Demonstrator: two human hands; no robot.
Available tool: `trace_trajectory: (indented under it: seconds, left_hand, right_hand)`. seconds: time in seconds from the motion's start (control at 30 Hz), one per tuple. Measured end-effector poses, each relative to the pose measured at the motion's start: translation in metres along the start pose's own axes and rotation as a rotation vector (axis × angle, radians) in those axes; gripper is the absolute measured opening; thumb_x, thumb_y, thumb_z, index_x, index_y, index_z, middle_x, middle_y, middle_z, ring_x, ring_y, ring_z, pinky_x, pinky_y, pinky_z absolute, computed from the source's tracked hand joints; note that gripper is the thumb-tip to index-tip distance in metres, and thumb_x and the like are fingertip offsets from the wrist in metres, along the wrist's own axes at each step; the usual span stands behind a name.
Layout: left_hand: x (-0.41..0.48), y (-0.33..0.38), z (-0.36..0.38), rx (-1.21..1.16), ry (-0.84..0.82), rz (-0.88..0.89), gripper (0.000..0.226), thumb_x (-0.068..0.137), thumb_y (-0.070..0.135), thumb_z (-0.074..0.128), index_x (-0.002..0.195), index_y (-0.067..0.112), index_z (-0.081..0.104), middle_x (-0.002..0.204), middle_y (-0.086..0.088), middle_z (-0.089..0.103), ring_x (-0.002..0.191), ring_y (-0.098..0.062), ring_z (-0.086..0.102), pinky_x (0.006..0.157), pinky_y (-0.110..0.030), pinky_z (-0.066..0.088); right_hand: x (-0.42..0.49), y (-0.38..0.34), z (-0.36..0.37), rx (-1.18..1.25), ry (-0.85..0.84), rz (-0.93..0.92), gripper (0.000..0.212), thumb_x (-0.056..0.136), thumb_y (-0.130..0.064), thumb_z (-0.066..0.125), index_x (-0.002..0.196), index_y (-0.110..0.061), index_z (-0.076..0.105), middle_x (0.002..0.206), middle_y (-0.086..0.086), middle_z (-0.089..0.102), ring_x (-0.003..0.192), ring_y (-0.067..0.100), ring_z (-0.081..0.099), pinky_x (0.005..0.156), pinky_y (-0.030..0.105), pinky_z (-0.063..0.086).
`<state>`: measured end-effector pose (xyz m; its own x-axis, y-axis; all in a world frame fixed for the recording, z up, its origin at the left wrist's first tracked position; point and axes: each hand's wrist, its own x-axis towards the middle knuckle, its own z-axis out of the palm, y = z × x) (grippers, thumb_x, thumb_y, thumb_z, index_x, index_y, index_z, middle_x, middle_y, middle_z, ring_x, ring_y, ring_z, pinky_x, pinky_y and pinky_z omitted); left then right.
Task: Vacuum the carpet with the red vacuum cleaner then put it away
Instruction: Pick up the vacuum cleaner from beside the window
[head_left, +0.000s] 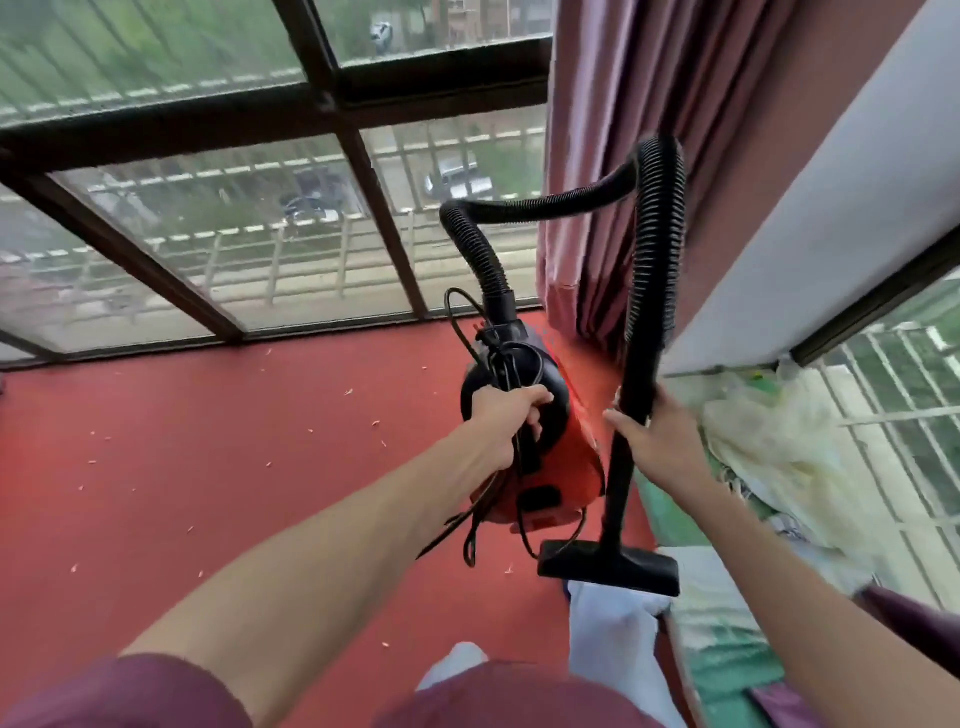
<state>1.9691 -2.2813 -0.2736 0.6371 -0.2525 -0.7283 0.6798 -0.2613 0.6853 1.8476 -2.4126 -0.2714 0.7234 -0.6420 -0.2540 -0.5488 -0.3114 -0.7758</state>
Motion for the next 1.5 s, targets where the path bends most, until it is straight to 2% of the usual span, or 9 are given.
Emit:
trace_trajectory:
  seconds: [0.17, 0.33, 0.43, 0.53, 0.63, 0.8, 0.93, 1.1, 1.5]
  left_hand:
    - [-0.045, -0.004, -0.128, -0.035, 0.066, 0.079, 0.023, 0.078, -0.002, 0.069, 0.064, 0.005, 0.053, 0.050, -0.009, 0.040, 0.039, -0.021, 0.035, 0.043, -0.027, 0.035]
    - [-0.080, 0.000, -0.242, -0.142, 0.196, 0.105, 0.015, 0.075, -0.002, 0.069, 0.075, 0.005, 0.056, 0.048, -0.007, 0.041, 0.038, -0.019, 0.035, 0.046, -0.027, 0.036]
    - [-0.101, -0.002, -0.297, -0.209, 0.306, 0.107, 0.015, 0.076, -0.003, 0.069, 0.073, 0.005, 0.057, 0.048, -0.008, 0.042, 0.039, -0.019, 0.036, 0.047, -0.027, 0.037]
    - [-0.115, -0.004, -0.343, -0.298, 0.399, 0.114, 0.020, 0.077, -0.004, 0.069, 0.067, 0.007, 0.056, 0.049, -0.008, 0.042, 0.039, -0.019, 0.035, 0.046, -0.027, 0.037]
    - [-0.122, -0.006, -0.382, -0.350, 0.508, 0.115, 0.020, 0.077, -0.004, 0.068, 0.067, 0.007, 0.056, 0.049, -0.008, 0.044, 0.039, -0.020, 0.037, 0.047, -0.027, 0.039]
    - [-0.125, -0.002, -0.431, -0.347, 0.697, 0.124, 0.015, 0.075, -0.005, 0.063, 0.069, 0.006, 0.056, 0.051, -0.011, 0.053, 0.041, -0.022, 0.047, 0.049, -0.032, 0.043]
    - [-0.135, -0.001, -0.461, -0.418, 0.892, 0.094, 0.016, 0.077, -0.006, 0.061, 0.070, 0.008, 0.056, 0.054, -0.011, 0.054, 0.041, -0.022, 0.048, 0.049, -0.032, 0.043]
    - [-0.149, -0.007, -0.496, -0.559, 1.065, 0.085, 0.015, 0.080, -0.006, 0.060, 0.076, 0.008, 0.056, 0.056, -0.010, 0.053, 0.043, -0.021, 0.048, 0.048, -0.029, 0.044]
    - [-0.180, -0.066, -0.637, -0.824, 1.145, -0.020, 0.011, 0.080, -0.006, 0.061, 0.077, 0.004, 0.058, 0.057, -0.009, 0.052, 0.045, -0.022, 0.051, 0.055, -0.033, 0.047]
  right_hand:
    - [-0.044, -0.083, 0.084, 0.011, -0.091, -0.140, 0.037, 0.084, -0.017, 0.074, 0.117, -0.014, 0.057, 0.093, 0.000, 0.067, 0.091, 0.023, 0.063, 0.077, 0.029, 0.041]
    - [-0.077, -0.154, 0.157, 0.015, -0.212, -0.251, 0.035, 0.085, -0.013, 0.074, 0.115, -0.006, 0.059, 0.100, 0.010, 0.070, 0.095, 0.028, 0.065, 0.079, 0.032, 0.045]
    - [-0.097, -0.192, 0.196, 0.016, -0.340, -0.323, 0.034, 0.086, -0.009, 0.073, 0.116, -0.005, 0.058, 0.097, 0.007, 0.067, 0.090, 0.024, 0.062, 0.074, 0.025, 0.040]
    - [-0.107, -0.224, 0.232, 0.005, -0.449, -0.389, 0.029, 0.085, -0.009, 0.074, 0.110, -0.008, 0.058, 0.091, 0.004, 0.065, 0.089, 0.027, 0.063, 0.079, 0.034, 0.047]
    - [-0.105, -0.252, 0.267, -0.045, -0.546, -0.477, 0.030, 0.084, -0.012, 0.074, 0.109, -0.012, 0.057, 0.089, 0.001, 0.066, 0.088, 0.026, 0.063, 0.083, 0.043, 0.051]
    - [-0.093, -0.297, 0.331, -0.072, -0.722, -0.608, 0.033, 0.084, -0.012, 0.074, 0.112, -0.011, 0.056, 0.091, 0.000, 0.066, 0.086, 0.022, 0.061, 0.073, 0.031, 0.043]
    - [-0.084, -0.328, 0.378, -0.129, -0.855, -0.672, 0.038, 0.083, -0.015, 0.075, 0.115, -0.011, 0.056, 0.097, 0.006, 0.069, 0.090, 0.026, 0.063, 0.077, 0.036, 0.048]
    - [-0.085, -0.365, 0.432, -0.218, -0.995, -0.782, 0.039, 0.082, -0.017, 0.074, 0.117, -0.010, 0.056, 0.101, 0.009, 0.069, 0.094, 0.029, 0.064, 0.071, 0.032, 0.042]
    - [-0.179, -0.443, 0.583, -0.349, -1.242, -0.958, 0.034, 0.083, -0.013, 0.073, 0.113, -0.010, 0.056, 0.099, 0.009, 0.068, 0.090, 0.029, 0.063, 0.072, 0.035, 0.046]
